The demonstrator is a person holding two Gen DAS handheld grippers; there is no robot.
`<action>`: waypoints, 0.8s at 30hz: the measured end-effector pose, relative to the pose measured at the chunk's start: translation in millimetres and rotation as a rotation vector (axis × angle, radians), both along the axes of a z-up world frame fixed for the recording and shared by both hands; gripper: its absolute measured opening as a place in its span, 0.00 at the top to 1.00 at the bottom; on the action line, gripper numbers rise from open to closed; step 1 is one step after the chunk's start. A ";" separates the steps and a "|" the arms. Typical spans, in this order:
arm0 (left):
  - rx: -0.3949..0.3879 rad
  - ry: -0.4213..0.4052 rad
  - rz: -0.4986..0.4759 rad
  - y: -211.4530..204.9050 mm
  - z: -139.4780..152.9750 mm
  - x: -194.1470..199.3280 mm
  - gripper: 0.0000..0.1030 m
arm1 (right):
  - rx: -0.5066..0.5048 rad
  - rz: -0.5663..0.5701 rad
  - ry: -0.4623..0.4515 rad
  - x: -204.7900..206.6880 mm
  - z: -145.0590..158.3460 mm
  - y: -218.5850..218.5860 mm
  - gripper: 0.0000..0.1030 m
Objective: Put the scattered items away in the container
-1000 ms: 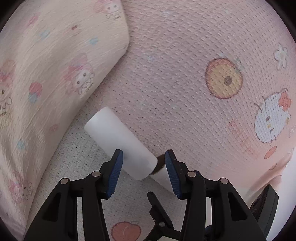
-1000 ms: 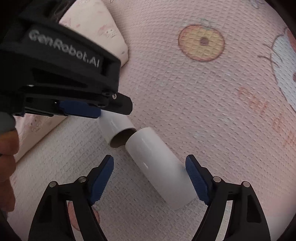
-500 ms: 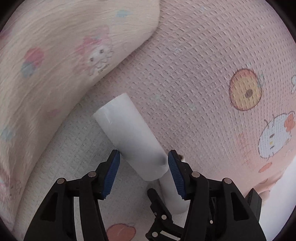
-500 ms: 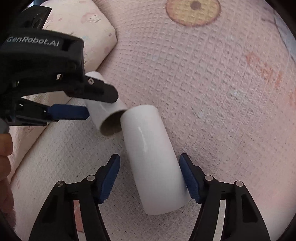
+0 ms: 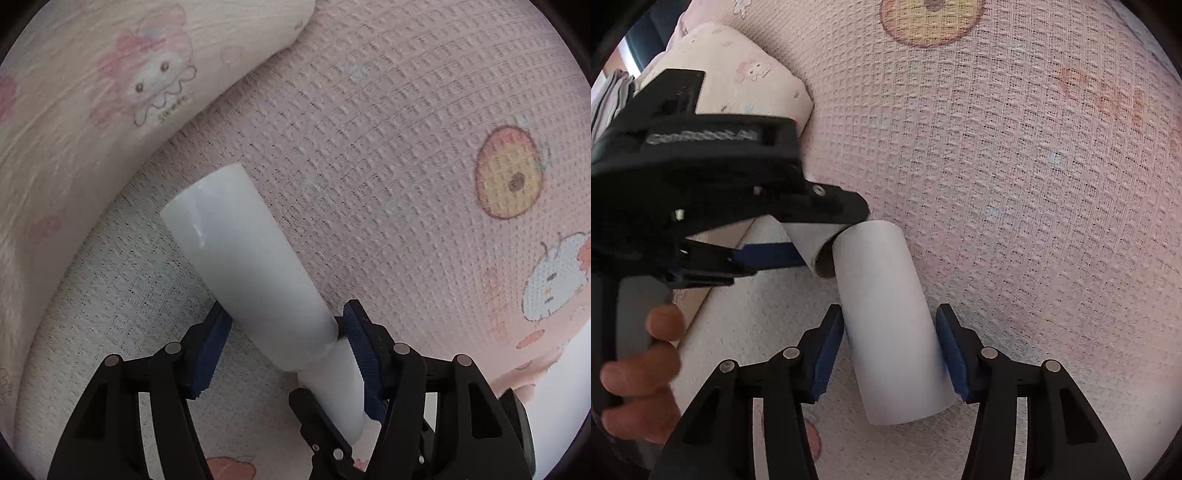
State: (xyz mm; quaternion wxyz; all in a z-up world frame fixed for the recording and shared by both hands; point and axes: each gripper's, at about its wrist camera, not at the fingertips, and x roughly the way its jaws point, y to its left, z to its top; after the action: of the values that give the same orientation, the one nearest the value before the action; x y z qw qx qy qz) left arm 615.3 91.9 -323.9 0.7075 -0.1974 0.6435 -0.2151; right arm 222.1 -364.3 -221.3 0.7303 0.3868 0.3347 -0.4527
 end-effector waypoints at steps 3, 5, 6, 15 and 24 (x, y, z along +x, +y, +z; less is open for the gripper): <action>0.010 0.000 0.003 -2.5 0.1 -1.2 0.36 | -0.001 -0.003 -0.020 0.8 6.2 -1.8 0.54; 0.025 -0.004 -0.002 -6.4 3.4 -3.7 0.39 | 0.003 -0.006 -0.018 2.5 7.7 5.7 0.55; 0.030 -0.007 -0.010 -3.6 8.6 -9.3 0.40 | 0.002 -0.008 -0.014 3.6 8.1 8.8 0.55; 0.061 -0.019 -0.125 -34.3 24.5 -16.1 0.45 | 0.014 -0.077 -0.022 -35.8 20.4 32.5 0.57; 0.132 -0.083 -0.308 -51.6 44.3 -58.5 0.46 | 0.012 -0.164 -0.025 -59.3 37.0 65.1 0.57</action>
State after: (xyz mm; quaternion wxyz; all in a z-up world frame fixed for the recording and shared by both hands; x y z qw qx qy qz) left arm 556.8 40.3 -279.6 0.7036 -0.0405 0.6493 -0.2860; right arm 162.8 -299.2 -184.3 0.6924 0.4231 0.2955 -0.5042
